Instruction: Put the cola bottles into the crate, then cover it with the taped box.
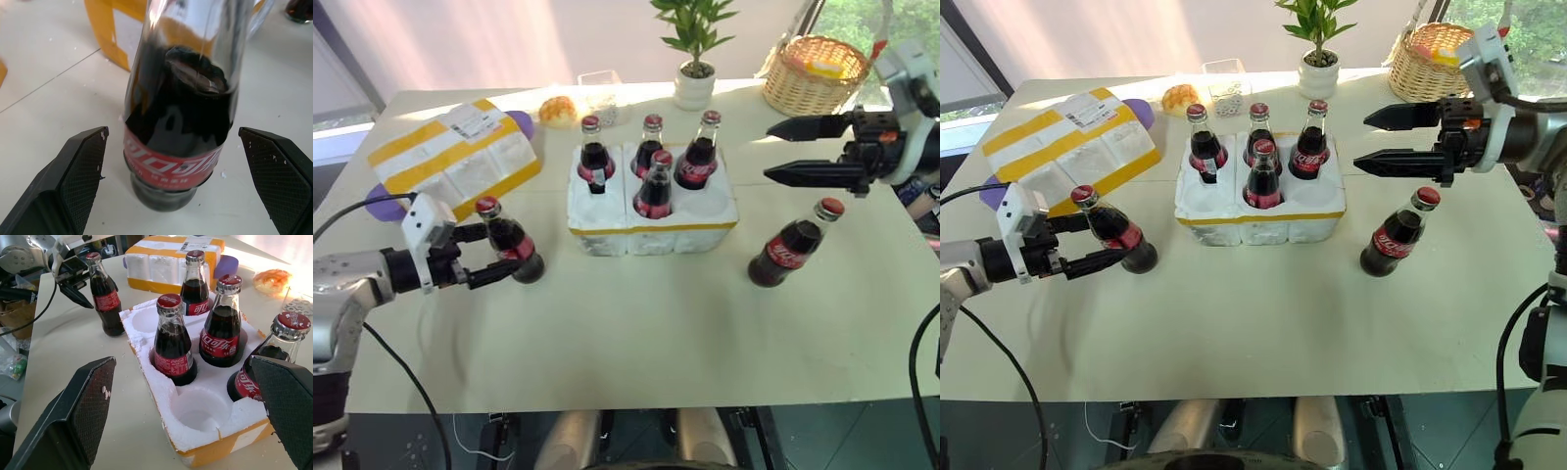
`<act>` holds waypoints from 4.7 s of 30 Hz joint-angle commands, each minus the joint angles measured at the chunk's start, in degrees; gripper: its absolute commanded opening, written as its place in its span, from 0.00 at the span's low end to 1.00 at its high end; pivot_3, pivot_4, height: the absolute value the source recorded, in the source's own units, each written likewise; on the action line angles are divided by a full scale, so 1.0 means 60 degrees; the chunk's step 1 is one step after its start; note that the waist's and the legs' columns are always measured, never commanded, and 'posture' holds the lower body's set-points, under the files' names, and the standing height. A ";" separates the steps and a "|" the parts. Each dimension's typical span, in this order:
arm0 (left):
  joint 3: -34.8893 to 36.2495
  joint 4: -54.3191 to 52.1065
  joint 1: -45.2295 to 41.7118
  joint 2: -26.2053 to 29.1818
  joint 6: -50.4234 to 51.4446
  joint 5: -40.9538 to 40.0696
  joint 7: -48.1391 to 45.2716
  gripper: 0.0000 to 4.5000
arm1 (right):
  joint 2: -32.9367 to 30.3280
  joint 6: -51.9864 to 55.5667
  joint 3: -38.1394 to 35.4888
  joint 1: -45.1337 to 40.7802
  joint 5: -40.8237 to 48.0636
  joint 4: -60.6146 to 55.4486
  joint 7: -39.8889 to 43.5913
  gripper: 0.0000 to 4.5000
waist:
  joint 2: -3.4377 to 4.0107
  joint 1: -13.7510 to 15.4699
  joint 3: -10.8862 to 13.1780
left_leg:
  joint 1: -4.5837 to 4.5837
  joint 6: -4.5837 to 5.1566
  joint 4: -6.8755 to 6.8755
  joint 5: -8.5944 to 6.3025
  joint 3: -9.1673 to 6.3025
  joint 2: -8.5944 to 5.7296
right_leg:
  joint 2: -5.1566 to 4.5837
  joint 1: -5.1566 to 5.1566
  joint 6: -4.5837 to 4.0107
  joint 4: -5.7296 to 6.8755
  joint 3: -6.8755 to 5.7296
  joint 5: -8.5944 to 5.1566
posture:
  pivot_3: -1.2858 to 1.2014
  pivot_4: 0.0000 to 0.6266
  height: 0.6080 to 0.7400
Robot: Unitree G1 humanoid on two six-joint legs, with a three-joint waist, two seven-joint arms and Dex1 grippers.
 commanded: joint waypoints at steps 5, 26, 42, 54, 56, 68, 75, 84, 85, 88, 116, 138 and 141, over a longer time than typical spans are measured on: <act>-0.0558 0.0502 -0.0417 -0.0475 -0.0392 0.0298 0.0444 0.98 | -0.0250 -0.0012 -0.0464 0.0111 0.0269 -0.0444 0.0014 1.00 | 0.0000 0.0023 0.0000 | 0.0000 0.0000 0.0001 0.0000 0.0000 -0.0002 | 0.0002 0.0002 0.0000 0.0000 -0.0002 0.0000 | 0.52 0.24 1.00; -0.0061 0.0303 -0.1646 0.0001 0.1100 -0.1131 -0.0012 0.62 | -0.0197 0.0719 -0.0310 -0.0343 0.0678 -0.1141 -0.0275 1.00 | -0.0012 -0.0004 0.0007 | -0.0023 0.0001 0.0001 0.0000 0.0000 0.0004 | 0.0003 -0.0022 0.0000 0.0001 -0.0002 0.0001 | 0.52 0.24 1.00; -0.2489 0.2459 -0.6936 -0.0804 0.1136 -0.0974 -0.1275 0.62 | 0.0146 0.0188 -0.0736 0.0684 0.0840 -0.1530 -0.0850 1.00 | -0.0020 0.0009 0.0011 | -0.0045 -0.0050 0.0031 0.0034 -0.0001 -0.0012 | 0.0005 -0.0019 0.0006 0.0001 -0.0024 0.0005 | 0.52 0.24 1.00; -0.3738 0.4949 -0.7484 -0.2038 -0.1233 0.1026 -0.2088 0.62 | -0.0032 0.0571 -0.1738 0.1814 0.1340 -0.2272 -0.1579 1.00 | -0.0030 -0.0018 0.0017 | -0.0055 -0.0050 0.0025 0.0035 0.0009 -0.0005 | 0.0006 -0.0034 0.0006 0.0000 -0.0018 0.0006 | 0.52 0.24 1.00; -0.3807 0.5104 -0.7364 -0.2138 -0.1327 0.1170 -0.2137 0.62 | -0.0022 0.0597 -0.1859 0.2035 0.1418 -0.2407 -0.1694 1.00 | -0.0030 -0.0009 0.0017 | -0.0055 -0.0049 0.0029 0.0035 0.0009 -0.0005 | 0.0005 -0.0033 0.0006 0.0001 -0.0017 0.0006 | 0.52 0.24 1.00; -0.3986 0.5503 -0.6930 -0.2640 -0.1341 0.1769 -0.2023 0.99 | 0.0033 0.0442 -0.1688 0.1794 0.1310 -0.2153 -0.2185 1.00 | -0.0027 0.0007 0.0014 | -0.0049 -0.0046 0.0039 0.0035 0.0009 -0.0006 | 0.0003 -0.0022 0.0007 0.0004 -0.0018 0.0007 | 0.52 0.24 1.00; -0.2590 0.3159 -0.6992 -0.1072 0.0792 0.0062 -0.2671 0.99 | -0.0970 0.0736 -0.2324 0.0217 0.1388 -0.0820 -0.2344 1.00 | -0.0025 -0.0029 0.0020 | -0.0064 -0.0049 0.0032 0.0036 0.0009 -0.0004 | 0.0005 -0.0047 0.0008 0.0010 -0.0015 0.0009 | 0.52 0.24 1.00; -0.1234 0.1121 -0.7354 0.1165 0.4065 -0.2800 -0.3559 0.99 | -0.2080 0.2217 -0.6832 0.4793 0.0997 -0.2022 -0.2300 1.00 | -0.0028 0.0138 0.0007 | -0.0042 0.0039 0.0046 -0.0019 0.0003 -0.0022 | 0.0003 0.0013 0.0010 -0.0025 -0.0014 0.0005 | 0.52 0.24 1.00; -0.1414 0.0938 -0.7230 0.1196 0.3941 -0.2712 -0.3633 0.99 | -0.1631 0.2613 -0.7571 0.5563 0.1133 -0.2650 -0.2455 1.00 | -0.0027 0.0158 0.0007 | -0.0039 0.0041 0.0049 -0.0019 0.0006 -0.0025 | 0.0001 0.0014 0.0013 -0.0020 -0.0008 0.0005 | 0.52 0.24 1.00; -0.1890 0.0580 -0.6892 0.1119 0.3550 -0.2446 -0.3748 0.99 | 0.0149 0.2925 -0.8917 0.7758 0.1415 -0.4905 -0.3066 1.00 | -0.0031 0.0247 0.0002 | 0.0018 0.0014 0.0038 0.0000 0.0006 0.0008 | 0.0010 0.0050 0.0020 -0.0002 0.0007 0.0012 | 0.52 0.24 1.00; -0.2512 -0.0267 -0.6241 0.0783 0.2930 -0.2328 -0.3423 0.99 | 0.4604 0.0490 -0.5404 0.9586 0.1889 -0.6469 -0.8198 1.00 | -0.0034 0.0220 -0.0010 | 0.0102 0.0016 0.0004 -0.0005 0.0026 0.0028 | 0.0022 0.0115 0.0015 -0.0033 0.0038 0.0006 | 0.52 0.24 1.00; -0.2408 -0.0404 -0.5893 0.0738 0.2660 -0.2306 -0.3054 1.00 | 0.3803 0.0533 -0.5079 0.6960 0.4235 -0.5774 -0.8676 0.64 | -0.0007 0.0185 0.0012 | 0.0101 0.0016 -0.0007 -0.0004 0.0026 0.0030 | 0.0049 0.0104 0.0015 -0.0034 0.0048 0.0007 | 0.52 0.24 1.00; -0.2360 -0.0431 -0.5822 0.0736 0.2654 -0.2331 -0.2967 1.00 | 0.3608 0.0914 -0.4958 0.5625 0.5639 -0.5858 -0.9250 0.64 | 0.0006 0.0126 0.0021 | 0.0101 0.0016 -0.0011 -0.0004 0.0057 0.0035 | 0.0047 0.0087 0.0015 -0.0031 0.0085 0.0007 | 0.52 0.24 1.00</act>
